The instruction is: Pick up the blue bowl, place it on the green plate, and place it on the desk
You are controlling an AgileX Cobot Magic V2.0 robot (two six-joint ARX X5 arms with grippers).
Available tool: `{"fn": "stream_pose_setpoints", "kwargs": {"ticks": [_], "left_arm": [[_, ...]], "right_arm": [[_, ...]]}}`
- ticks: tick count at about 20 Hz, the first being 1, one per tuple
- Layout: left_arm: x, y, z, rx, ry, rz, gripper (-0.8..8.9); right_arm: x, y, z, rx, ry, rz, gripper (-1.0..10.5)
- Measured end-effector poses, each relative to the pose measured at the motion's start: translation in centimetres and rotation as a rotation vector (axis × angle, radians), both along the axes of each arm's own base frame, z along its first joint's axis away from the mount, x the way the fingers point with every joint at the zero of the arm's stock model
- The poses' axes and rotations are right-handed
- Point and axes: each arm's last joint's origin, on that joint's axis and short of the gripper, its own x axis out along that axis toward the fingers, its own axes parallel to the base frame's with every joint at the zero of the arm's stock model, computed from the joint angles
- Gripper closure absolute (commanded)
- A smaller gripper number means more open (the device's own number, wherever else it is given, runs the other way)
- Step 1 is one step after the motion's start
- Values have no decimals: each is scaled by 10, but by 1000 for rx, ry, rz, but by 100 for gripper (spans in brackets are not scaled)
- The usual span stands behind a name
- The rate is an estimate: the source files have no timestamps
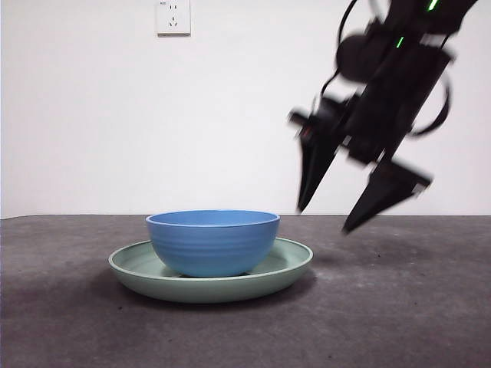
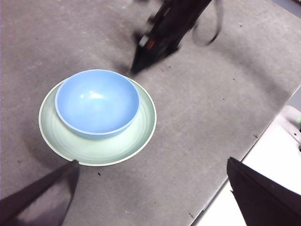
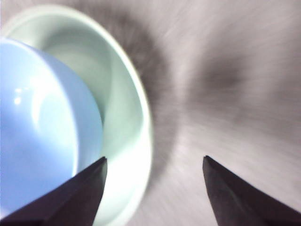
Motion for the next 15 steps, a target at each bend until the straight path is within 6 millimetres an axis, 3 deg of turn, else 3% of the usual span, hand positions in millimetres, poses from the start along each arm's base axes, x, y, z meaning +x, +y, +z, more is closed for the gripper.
{"fn": "stream_pose_setpoints", "kwargs": {"ticks": [4,9,15], "left_arm": [[0,0,0,0,0,0,313],[0,0,0,0,0,0,313],[0,0,0,0,0,0,313]], "right_arm": [[-43,-25,55,-146,-84,20,394],[-118,-51,121,-155,-241,63,354],[-205,-83,152,-130,-302,105,355]]}}
